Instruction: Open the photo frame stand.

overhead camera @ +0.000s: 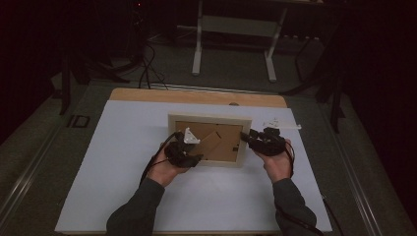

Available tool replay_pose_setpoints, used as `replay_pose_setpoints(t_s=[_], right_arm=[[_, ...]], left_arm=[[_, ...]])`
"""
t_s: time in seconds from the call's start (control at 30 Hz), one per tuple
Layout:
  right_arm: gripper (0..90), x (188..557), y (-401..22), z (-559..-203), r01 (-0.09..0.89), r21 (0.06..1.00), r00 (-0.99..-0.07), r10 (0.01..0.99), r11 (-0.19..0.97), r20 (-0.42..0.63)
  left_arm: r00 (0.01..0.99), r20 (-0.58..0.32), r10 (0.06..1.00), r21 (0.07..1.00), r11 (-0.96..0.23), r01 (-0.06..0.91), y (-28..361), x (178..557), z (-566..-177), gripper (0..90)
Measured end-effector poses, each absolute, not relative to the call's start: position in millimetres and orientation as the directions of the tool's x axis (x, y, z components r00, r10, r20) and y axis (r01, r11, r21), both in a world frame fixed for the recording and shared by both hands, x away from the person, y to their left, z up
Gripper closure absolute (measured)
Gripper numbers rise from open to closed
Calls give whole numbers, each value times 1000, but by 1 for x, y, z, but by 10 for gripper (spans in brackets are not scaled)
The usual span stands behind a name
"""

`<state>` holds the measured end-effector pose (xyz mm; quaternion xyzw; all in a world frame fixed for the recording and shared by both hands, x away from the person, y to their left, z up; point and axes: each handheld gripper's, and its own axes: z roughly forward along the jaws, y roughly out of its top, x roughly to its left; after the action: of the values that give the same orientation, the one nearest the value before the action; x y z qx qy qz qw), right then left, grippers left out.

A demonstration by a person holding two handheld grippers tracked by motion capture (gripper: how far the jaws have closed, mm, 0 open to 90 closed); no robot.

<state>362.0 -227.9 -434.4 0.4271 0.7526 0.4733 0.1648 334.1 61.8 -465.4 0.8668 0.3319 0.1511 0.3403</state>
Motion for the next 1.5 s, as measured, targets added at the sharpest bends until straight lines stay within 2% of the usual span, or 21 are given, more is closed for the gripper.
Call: replay_pose_setpoints(t_s=[0.27,0.5,0.77,0.83,0.87,0.97,1.5], right_arm=[[617,361,-231,-433,455,860,-624,771,229,125],[495,371,-233,-433,439,855,-697,705,276,131],[436,378,-229,-432,411,858,-756,641,309,132],[436,379,-229,-432,409,857,-759,638,313,129],[488,379,-227,-432,400,860,-764,634,317,122],[518,379,-231,-434,395,865,-769,626,309,128],[596,368,-228,-432,328,880,-758,652,342,29]], left_arm=[[747,38,664,703,-549,452,64,327,-465,645],[747,49,663,706,-551,444,63,325,-465,644],[749,60,660,702,-561,439,63,323,-466,649],[751,61,657,700,-565,437,63,323,-466,653],[756,70,650,698,-573,429,64,322,-466,657],[759,76,647,696,-580,424,64,321,-466,664],[725,113,679,691,-578,434,62,333,-467,662]])
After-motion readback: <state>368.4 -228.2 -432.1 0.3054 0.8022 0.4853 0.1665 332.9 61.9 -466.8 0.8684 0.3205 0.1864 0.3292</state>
